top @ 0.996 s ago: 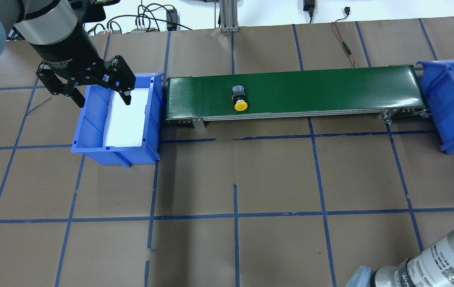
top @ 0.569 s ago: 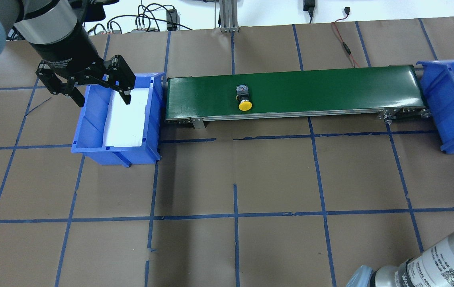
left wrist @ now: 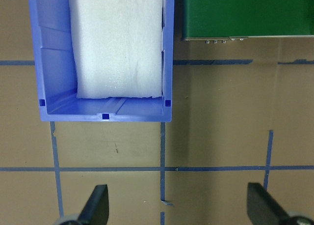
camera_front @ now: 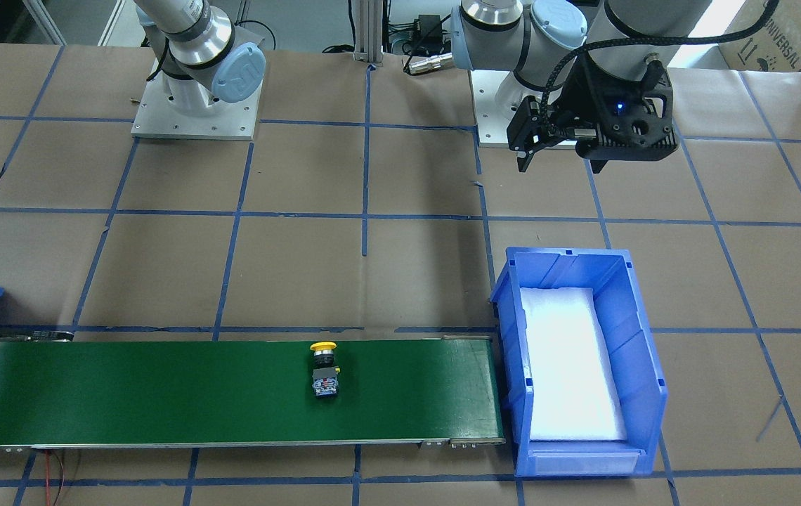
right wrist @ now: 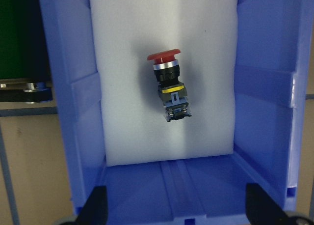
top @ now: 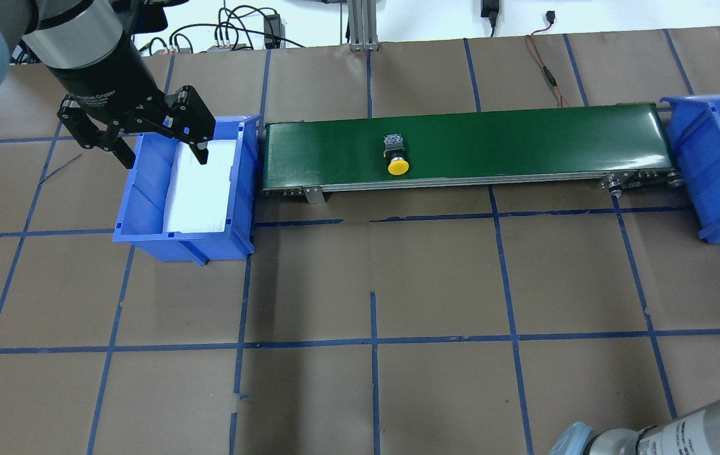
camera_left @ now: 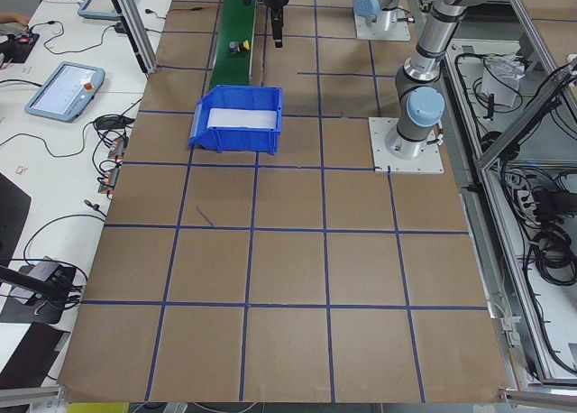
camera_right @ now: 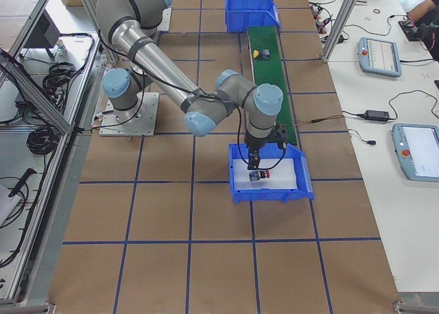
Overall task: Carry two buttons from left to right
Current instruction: 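Open the right gripper to drop the red button in the bin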
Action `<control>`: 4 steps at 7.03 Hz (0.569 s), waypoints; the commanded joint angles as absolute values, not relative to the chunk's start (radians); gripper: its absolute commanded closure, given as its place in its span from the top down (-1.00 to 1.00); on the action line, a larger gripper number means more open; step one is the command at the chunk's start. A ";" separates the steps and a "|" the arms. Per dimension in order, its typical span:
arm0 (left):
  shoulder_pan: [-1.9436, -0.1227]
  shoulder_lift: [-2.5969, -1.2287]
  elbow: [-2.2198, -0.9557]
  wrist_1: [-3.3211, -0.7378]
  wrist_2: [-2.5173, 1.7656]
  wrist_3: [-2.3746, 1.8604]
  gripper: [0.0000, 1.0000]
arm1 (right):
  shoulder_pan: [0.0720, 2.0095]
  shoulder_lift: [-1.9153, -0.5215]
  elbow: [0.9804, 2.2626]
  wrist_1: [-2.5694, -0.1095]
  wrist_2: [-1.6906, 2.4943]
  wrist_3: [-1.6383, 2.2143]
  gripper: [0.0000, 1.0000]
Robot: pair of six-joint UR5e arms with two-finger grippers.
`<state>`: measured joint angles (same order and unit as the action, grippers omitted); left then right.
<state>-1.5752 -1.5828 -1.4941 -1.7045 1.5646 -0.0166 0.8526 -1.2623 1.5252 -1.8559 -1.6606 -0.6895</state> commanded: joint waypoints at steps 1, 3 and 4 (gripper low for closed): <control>-1.574 -1.583 -1.494 -1.704 1.563 -0.017 1.00 | 0.946 -1.382 1.531 -1.734 -1.654 -0.593 1.00; -1.575 -1.583 -1.494 -1.704 1.563 -0.017 1.00 | 1.068 -1.420 1.529 -1.704 -1.652 -0.470 1.00; -1.574 -1.583 -1.494 -1.706 1.565 -0.017 1.00 | 1.147 -1.436 1.532 -1.686 -1.619 -0.360 1.00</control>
<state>-1.5744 -1.5831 -1.4941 -1.7045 1.5635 -0.0169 1.0564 -1.4113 1.5305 -1.7106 -1.6447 -0.4753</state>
